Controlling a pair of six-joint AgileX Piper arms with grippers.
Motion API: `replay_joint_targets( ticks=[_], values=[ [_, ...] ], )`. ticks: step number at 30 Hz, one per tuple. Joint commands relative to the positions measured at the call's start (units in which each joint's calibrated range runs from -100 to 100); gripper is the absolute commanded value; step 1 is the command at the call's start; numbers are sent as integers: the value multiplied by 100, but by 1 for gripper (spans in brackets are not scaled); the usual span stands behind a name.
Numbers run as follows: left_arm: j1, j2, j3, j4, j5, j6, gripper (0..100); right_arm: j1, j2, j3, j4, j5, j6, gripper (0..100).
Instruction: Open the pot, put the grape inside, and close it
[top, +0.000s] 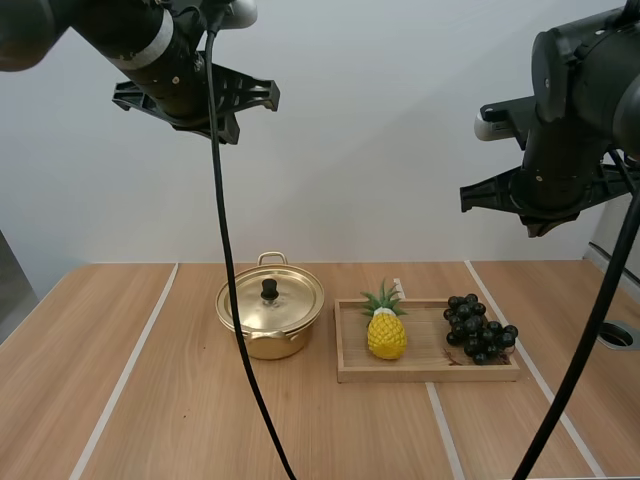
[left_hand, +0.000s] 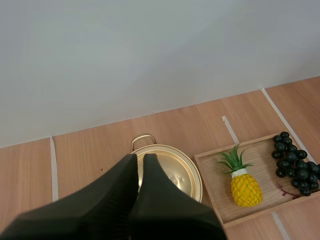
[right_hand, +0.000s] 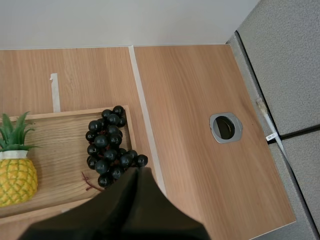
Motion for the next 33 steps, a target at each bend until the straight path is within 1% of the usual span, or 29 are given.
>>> replay_joint_targets(
  ticks=[1,2,3,4,5,7,8,11,14,19,22,30,33],
  values=[
    [2,0,-54,-5,0,-1,57,-25,-53,19,-181,0,19,0],
    [2,0,-54,-5,0,-1,78,-25,-53,19,-265,0,19,0],
    [2,0,-54,-15,0,11,100,-25,-53,19,-346,0,19,11],
    [2,0,-54,-58,0,102,100,-25,-53,19,-412,0,19,24],
    [2,0,-54,-86,0,190,100,-25,-53,19,-495,0,19,42],
    [2,0,-54,-124,0,224,100,-25,-53,19,-645,0,19,87],
    [2,0,-54,-124,0,224,100,-25,-53,19,-715,0,19,100],
    [2,0,-54,-124,0,224,100,-25,-53,19,-852,0,19,100],
    [2,0,-54,-124,0,224,100,-25,-53,19,-845,0,19,100],
    [2,0,47,-155,0,589,100,-25,-53,19,-788,0,19,100],
    [2,0,364,-289,0,871,100,-25,-53,19,-774,0,19,100],
    [2,15,1425,-474,0,981,100,-25,-53,19,-721,0,19,100],
    [2,15,1808,-502,-274,1217,100,-25,-53,19,-656,0,19,100]
  ],
)
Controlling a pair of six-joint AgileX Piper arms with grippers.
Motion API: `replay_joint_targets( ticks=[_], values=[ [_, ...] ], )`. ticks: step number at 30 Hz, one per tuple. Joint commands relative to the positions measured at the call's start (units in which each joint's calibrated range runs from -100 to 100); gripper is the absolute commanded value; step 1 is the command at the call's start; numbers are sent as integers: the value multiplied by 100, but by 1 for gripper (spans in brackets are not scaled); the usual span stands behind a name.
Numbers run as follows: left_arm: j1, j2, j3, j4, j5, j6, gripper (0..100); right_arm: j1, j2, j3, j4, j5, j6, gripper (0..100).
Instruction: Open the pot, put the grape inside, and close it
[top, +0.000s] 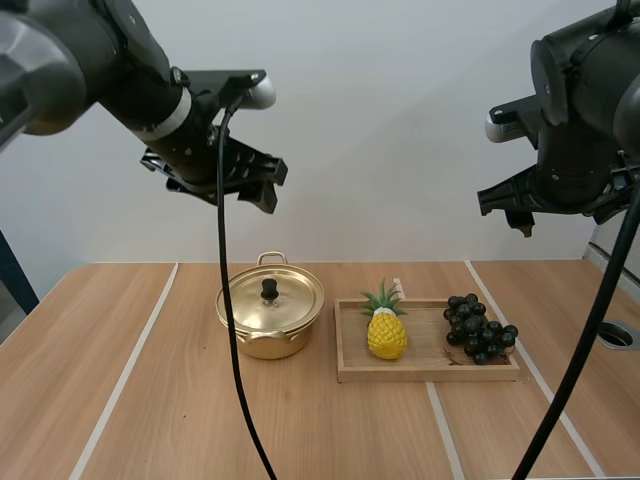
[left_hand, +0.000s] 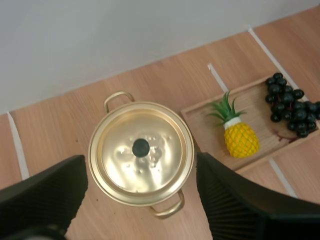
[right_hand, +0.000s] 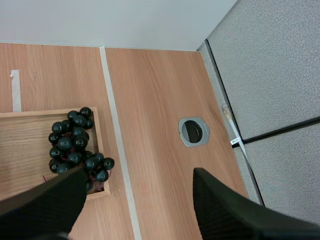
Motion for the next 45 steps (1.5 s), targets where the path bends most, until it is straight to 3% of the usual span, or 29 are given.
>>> replay_joint_targets(
  ticks=[1,12,24,31,37,41,45],
  values=[
    [2,15,360,-141,-452,252,100,-25,-53,19,94,0,-8,100],
    [2,133,1192,-141,-2679,909,100,-25,-53,19,270,0,-8,100],
    [-5,1055,1192,-189,-2633,1103,100,-25,-53,19,270,0,-8,100],
    [-5,1497,1192,-887,-2633,1293,100,-25,-53,19,270,0,-8,100],
    [-5,1849,1192,-937,-2672,1328,100,-25,-53,19,270,0,-8,100],
    [-75,2009,1192,-937,-2573,1328,100,-25,-53,19,270,0,-8,100],
    [-255,2049,1192,-875,-2549,1328,100,-25,-53,19,270,0,-8,100]
  ],
)
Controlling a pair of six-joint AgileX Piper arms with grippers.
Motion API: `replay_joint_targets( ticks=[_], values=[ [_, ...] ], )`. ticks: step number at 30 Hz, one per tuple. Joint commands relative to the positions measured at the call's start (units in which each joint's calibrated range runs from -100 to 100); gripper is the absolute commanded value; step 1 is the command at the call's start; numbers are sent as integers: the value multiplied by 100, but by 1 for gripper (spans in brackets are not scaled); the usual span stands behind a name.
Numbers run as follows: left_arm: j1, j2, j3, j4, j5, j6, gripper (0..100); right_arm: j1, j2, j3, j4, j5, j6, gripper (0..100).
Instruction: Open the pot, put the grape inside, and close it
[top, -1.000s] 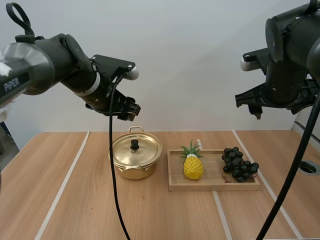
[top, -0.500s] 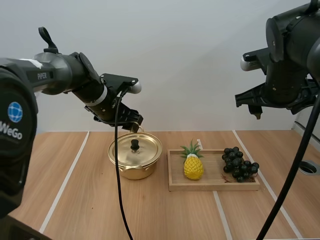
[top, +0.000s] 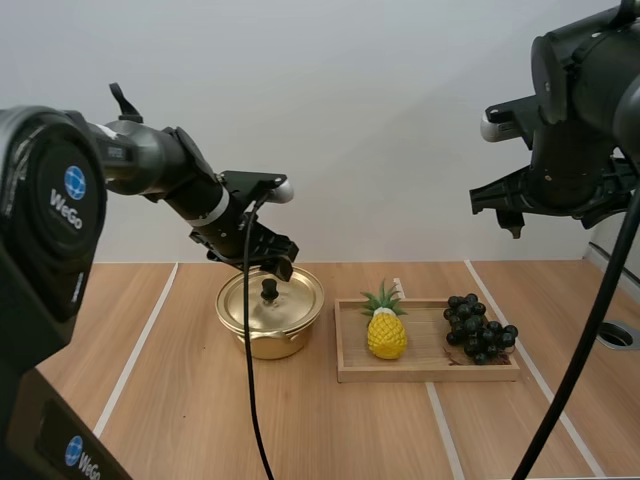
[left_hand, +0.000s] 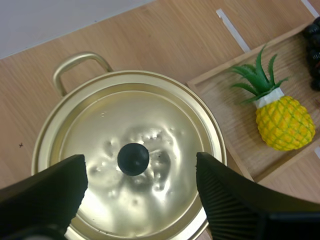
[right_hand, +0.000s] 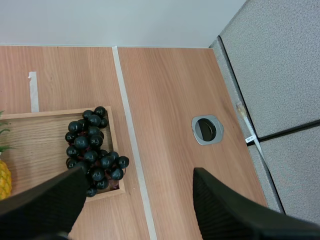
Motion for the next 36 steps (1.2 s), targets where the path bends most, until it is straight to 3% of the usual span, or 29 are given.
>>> replay_joint_targets(
  ticks=[1,5,13,35,36],
  values=[
    [-152,21,7,-33,-51,14,100,-25,-53,19,-39,0,-8,100],
    [-282,48,7,125,-377,14,100,-25,-53,19,-39,0,-8,100],
    [-284,154,84,953,-1135,-498,100,-25,-53,19,-39,0,-8,100],
    [-284,555,84,969,-1035,-481,100,-25,-53,19,23,0,-8,100],
    [-284,555,84,969,-1054,-481,92,-25,-53,19,36,0,-8,100]
  ],
)
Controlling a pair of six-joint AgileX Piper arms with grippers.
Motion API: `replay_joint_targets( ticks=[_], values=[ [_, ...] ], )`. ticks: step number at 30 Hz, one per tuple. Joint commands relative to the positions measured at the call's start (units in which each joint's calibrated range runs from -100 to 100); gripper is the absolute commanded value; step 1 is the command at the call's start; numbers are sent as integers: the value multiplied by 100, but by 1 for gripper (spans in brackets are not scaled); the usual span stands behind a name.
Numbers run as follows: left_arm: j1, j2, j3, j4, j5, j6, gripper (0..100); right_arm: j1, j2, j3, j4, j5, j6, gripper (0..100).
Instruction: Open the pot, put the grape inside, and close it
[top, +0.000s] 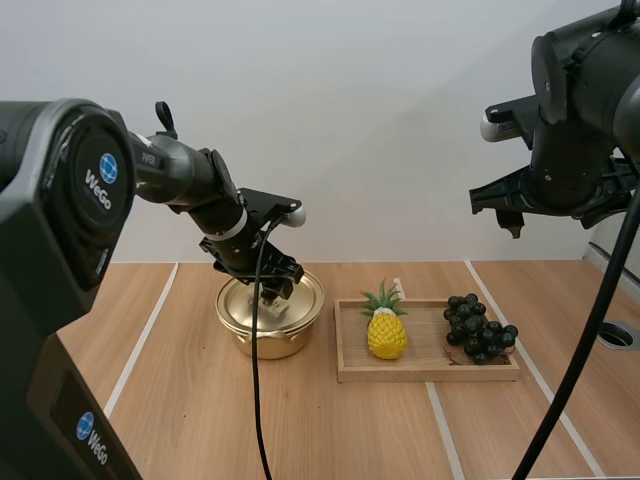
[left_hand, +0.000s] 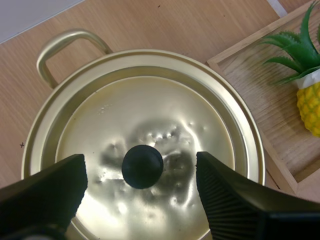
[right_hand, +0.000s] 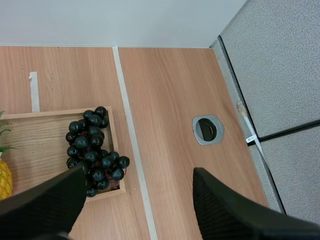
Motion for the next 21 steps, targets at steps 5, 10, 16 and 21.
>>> replay_joint_targets(
  ticks=[5,10,16,21],
  values=[
    [-13,3,18,42,-49,-321,0,-25,-53,19,38,0,-8,100],
    [-13,3,18,42,-52,-322,1,-25,-53,19,38,0,-8,100],
    [-13,-123,-63,42,-91,-322,1,-25,-53,19,38,0,-8,100],
    [-13,-538,-389,32,-133,-582,1,-25,-53,19,59,0,-8,100]
  ],
)
